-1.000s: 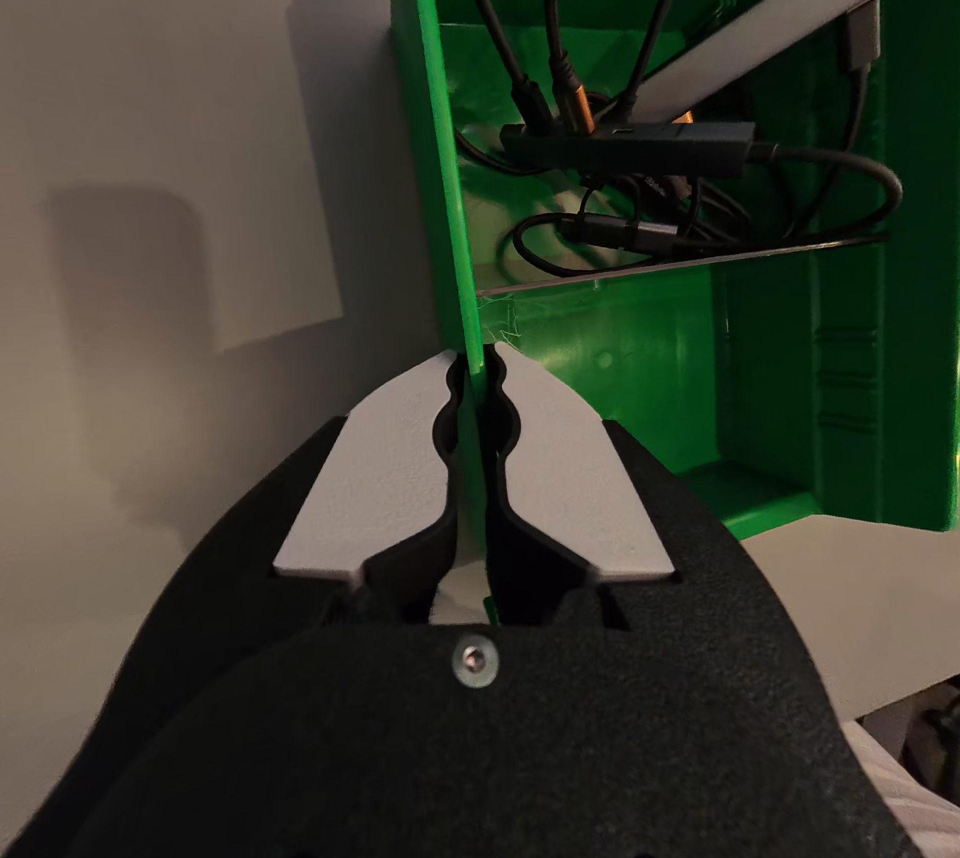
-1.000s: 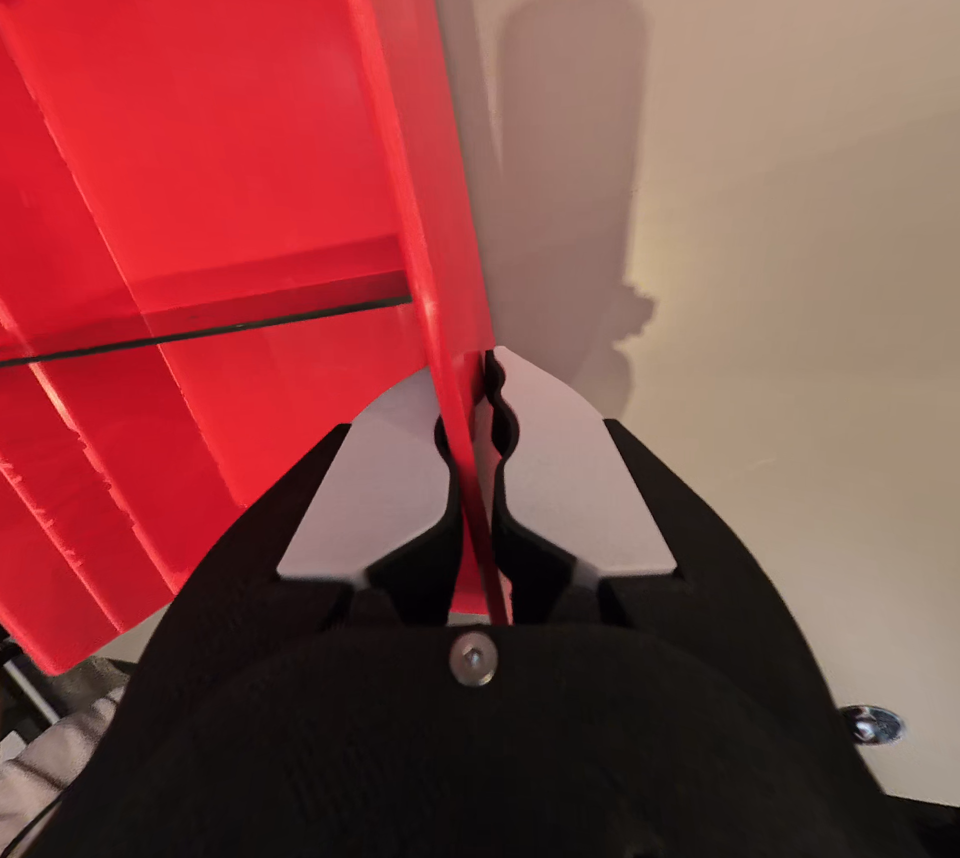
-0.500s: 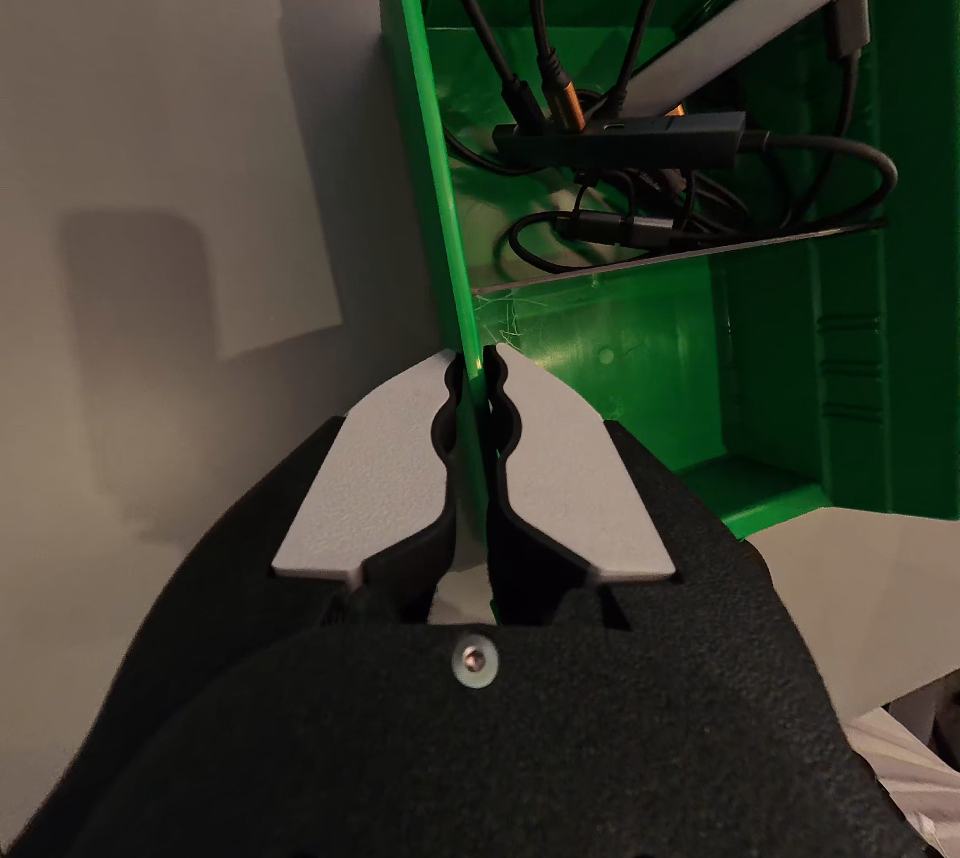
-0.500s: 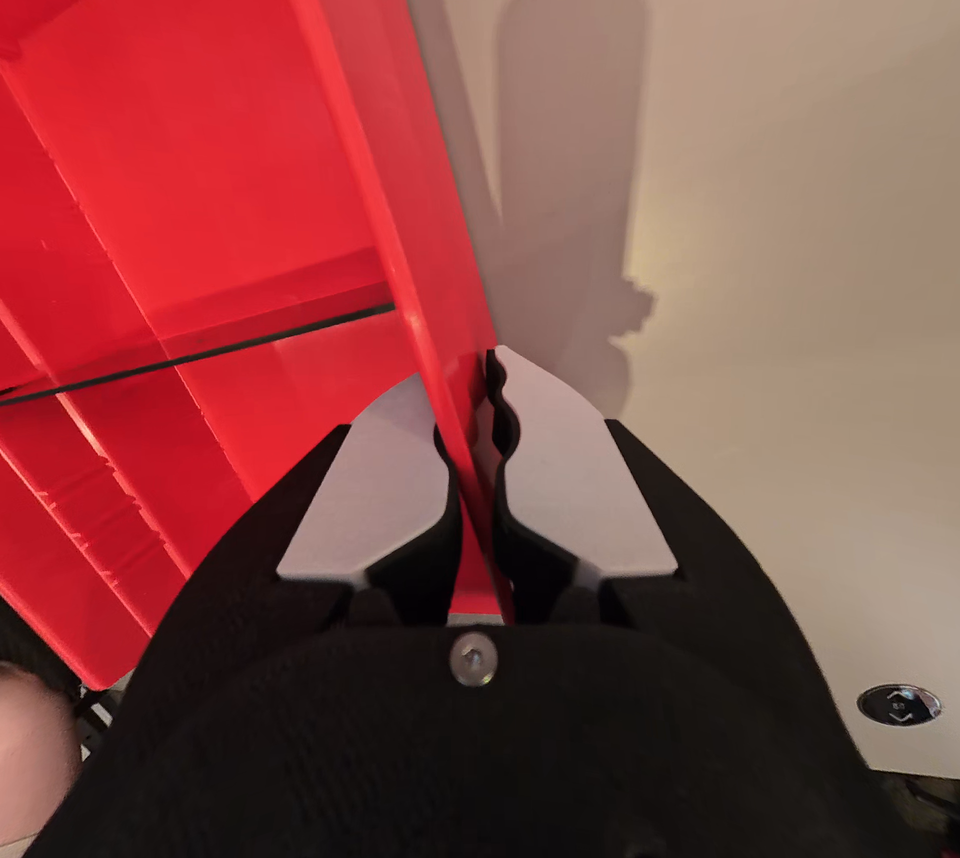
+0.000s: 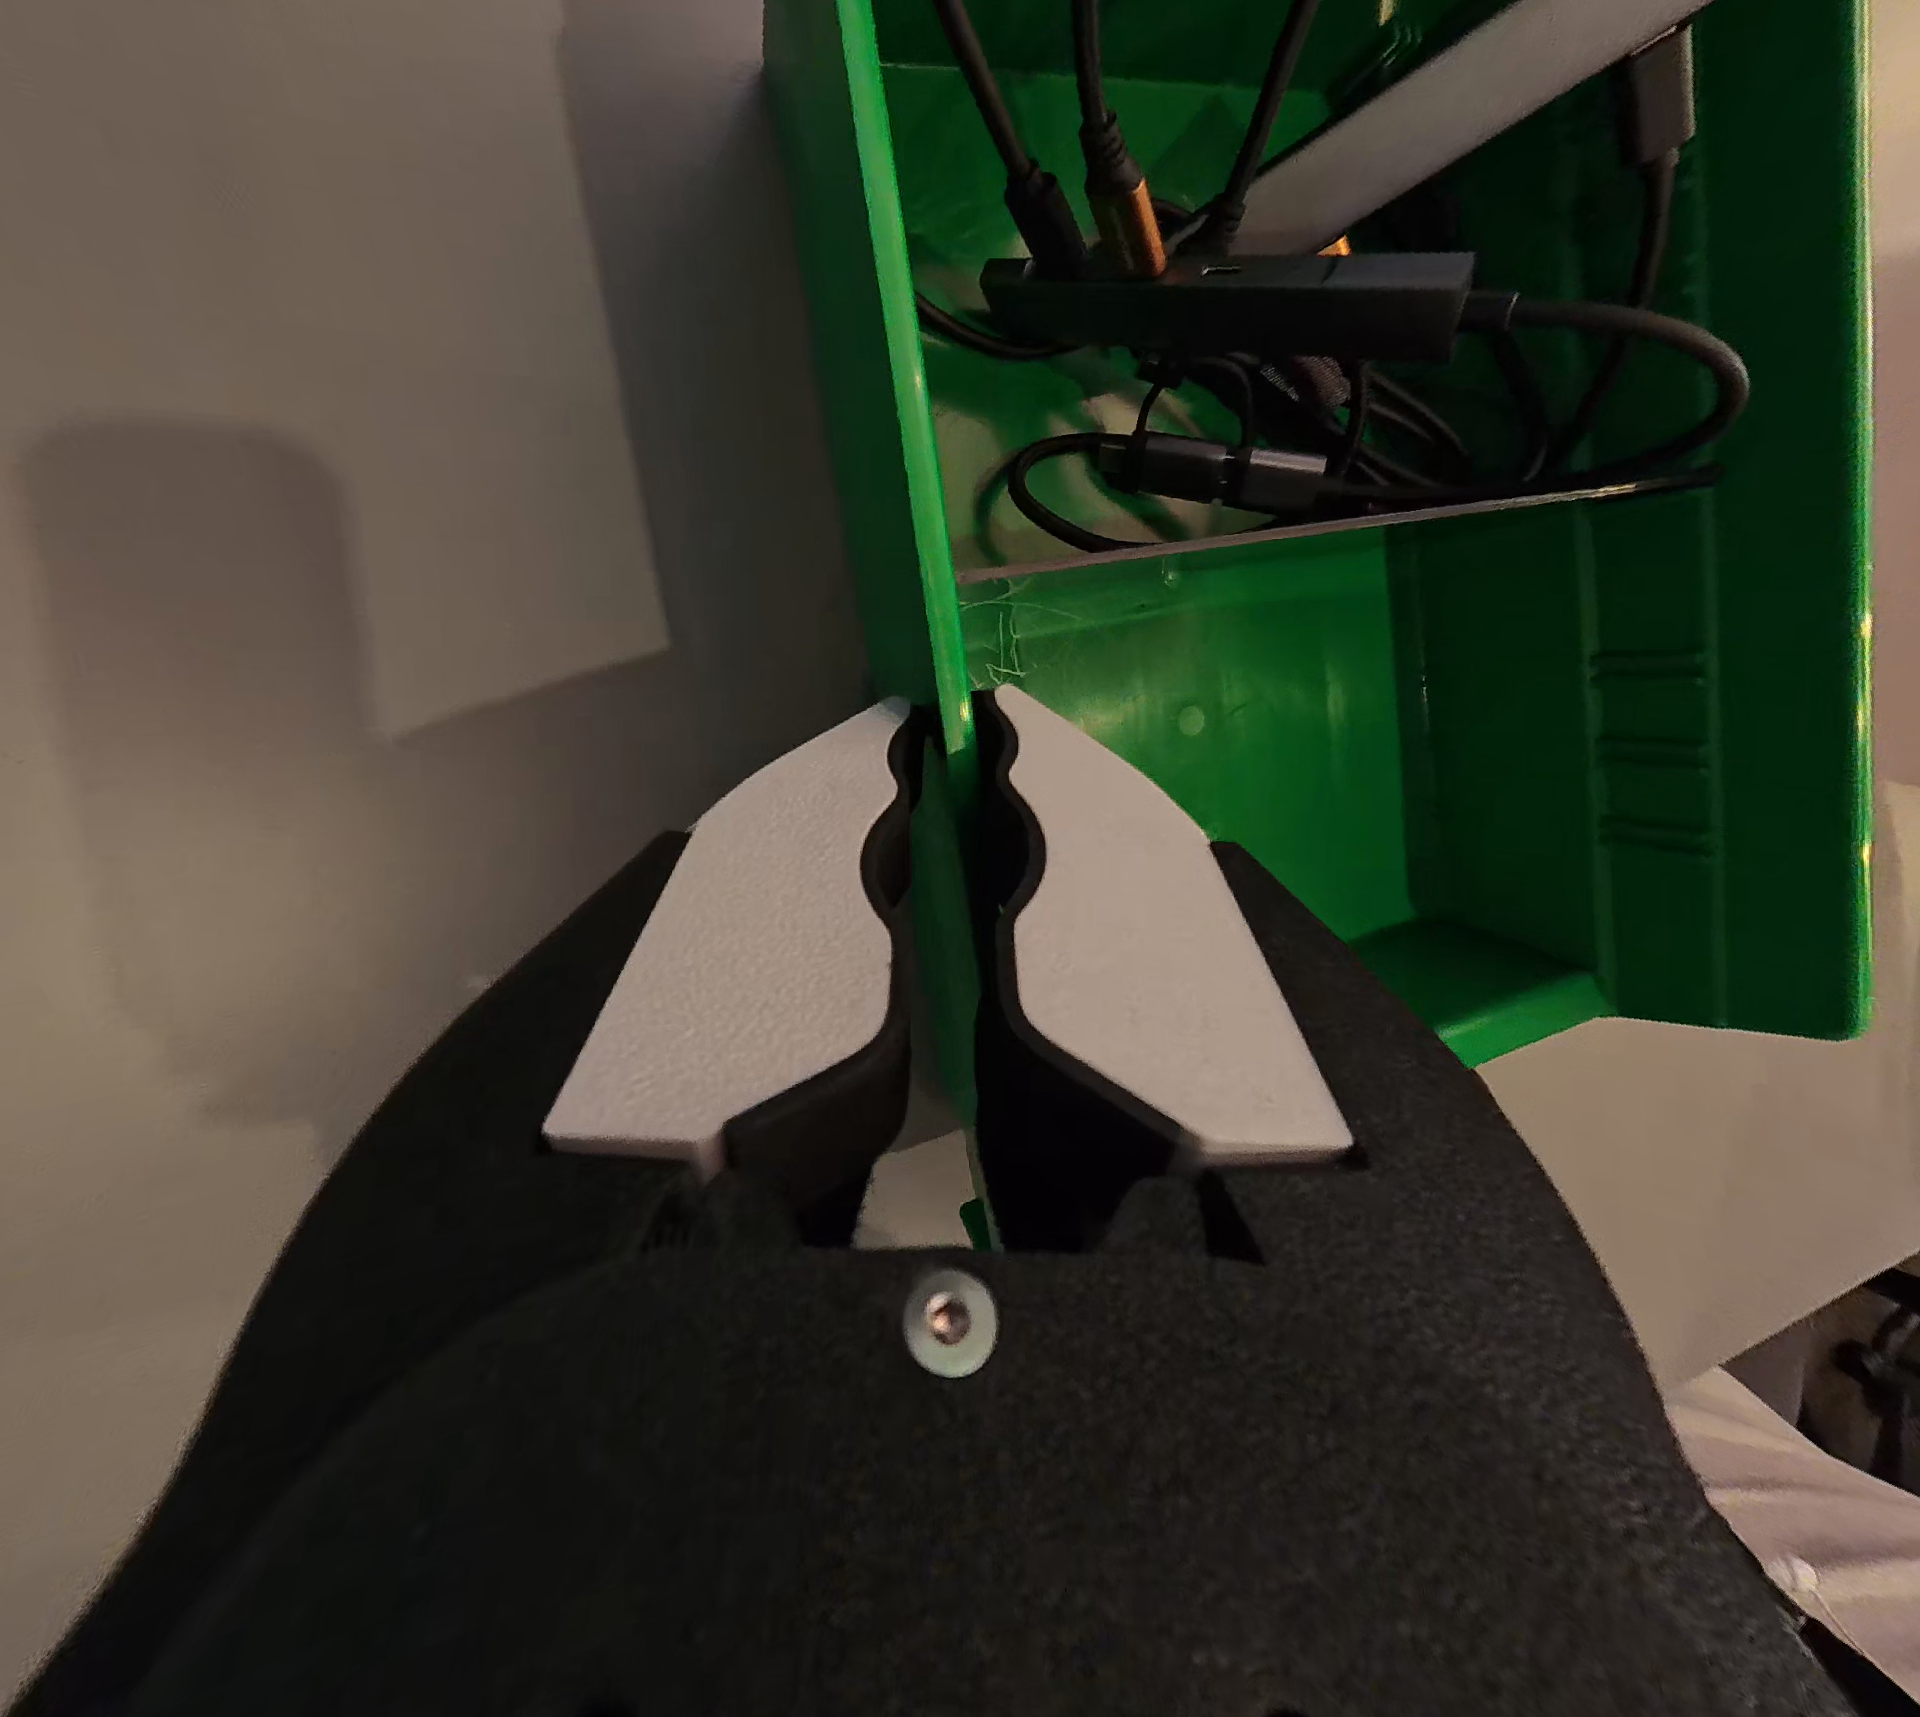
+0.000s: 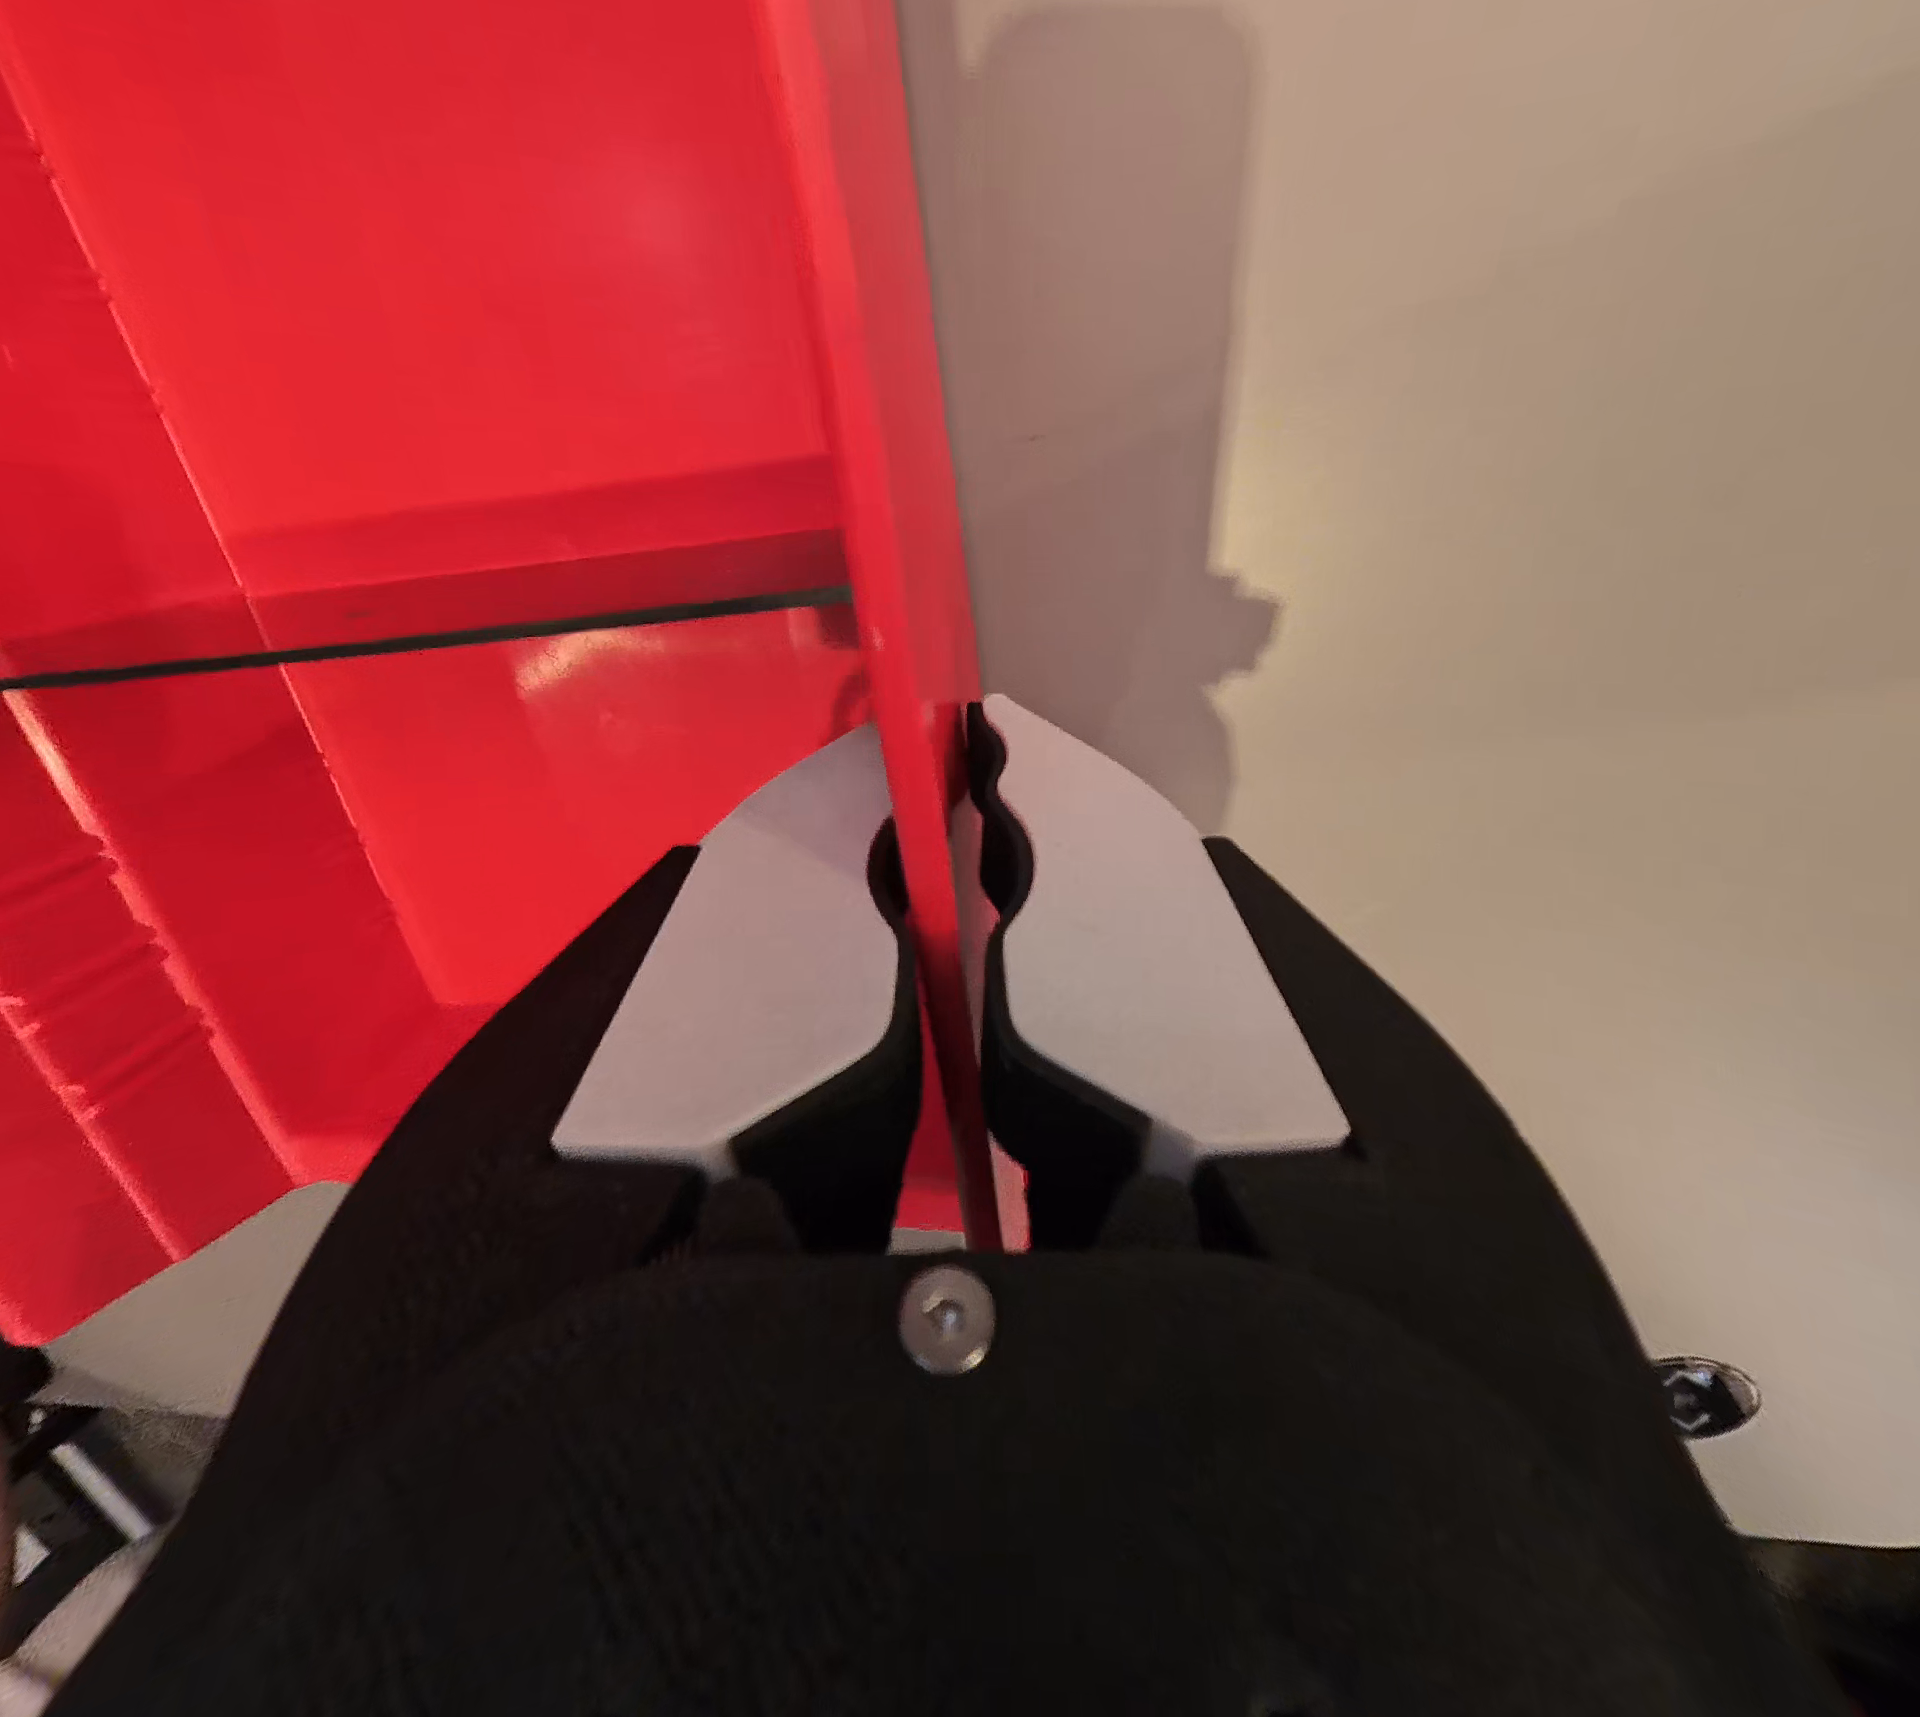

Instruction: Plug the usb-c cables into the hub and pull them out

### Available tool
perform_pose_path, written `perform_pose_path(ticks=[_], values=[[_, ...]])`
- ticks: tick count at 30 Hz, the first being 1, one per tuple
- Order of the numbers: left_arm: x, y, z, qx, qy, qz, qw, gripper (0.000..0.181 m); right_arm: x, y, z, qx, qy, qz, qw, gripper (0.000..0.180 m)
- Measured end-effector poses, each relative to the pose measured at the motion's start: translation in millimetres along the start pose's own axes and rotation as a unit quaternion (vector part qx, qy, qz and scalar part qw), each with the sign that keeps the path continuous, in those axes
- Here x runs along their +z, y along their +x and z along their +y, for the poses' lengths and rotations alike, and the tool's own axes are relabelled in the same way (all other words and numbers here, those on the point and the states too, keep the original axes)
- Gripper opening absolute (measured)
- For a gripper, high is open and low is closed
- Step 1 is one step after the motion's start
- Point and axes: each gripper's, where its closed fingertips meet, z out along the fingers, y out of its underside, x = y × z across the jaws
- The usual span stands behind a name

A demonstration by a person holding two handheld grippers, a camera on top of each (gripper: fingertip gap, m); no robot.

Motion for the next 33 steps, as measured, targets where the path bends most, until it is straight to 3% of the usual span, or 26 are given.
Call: perform_pose_path(ticks=[4,8,12,14,15,18,21,26,33], values=[[-5,0,-3,0.011,0.008,-0.01,1.0,0.007,-4,1,-1,-0.028,0.028,0.019,0.999,0.014],[-34,2,-19,0.016,0.074,-0.025,0.997,0.014,-26,0,-8,-0.045,0.09,0.04,0.994,0.027],[-69,38,-49,0.118,0.18,-0.009,0.977,0.026,-70,-13,-21,-0.048,0.198,0.058,0.977,0.03],[-68,69,-59,0.197,0.211,0.013,0.957,0.062,-111,-36,-41,-0.061,0.313,0.054,0.946,0.031],[-61,80,-62,0.232,0.216,0.008,0.948,0.072,-135,-52,-51,-0.068,0.377,0.045,0.923,0.031],[-24,86,-64,0.316,0.157,-0.071,0.933,0.077,-201,-113,-65,-0.122,0.518,-0.002,0.847,0.034],[8,86,-58,0.346,0.085,-0.105,0.928,0.075,-234,-155,-67,-0.181,0.586,0.014,0.79,0.045],[28,85,-63,0.359,0.068,-0.123,0.923,0.068,-225,-198,-67,-0.242,0.606,0.007,0.757,0.047],[49,84,-65,0.36,0.021,-0.15,0.921,0.053,-194,-216,-82,-0.299,0.564,0.014,0.77,0.047]])
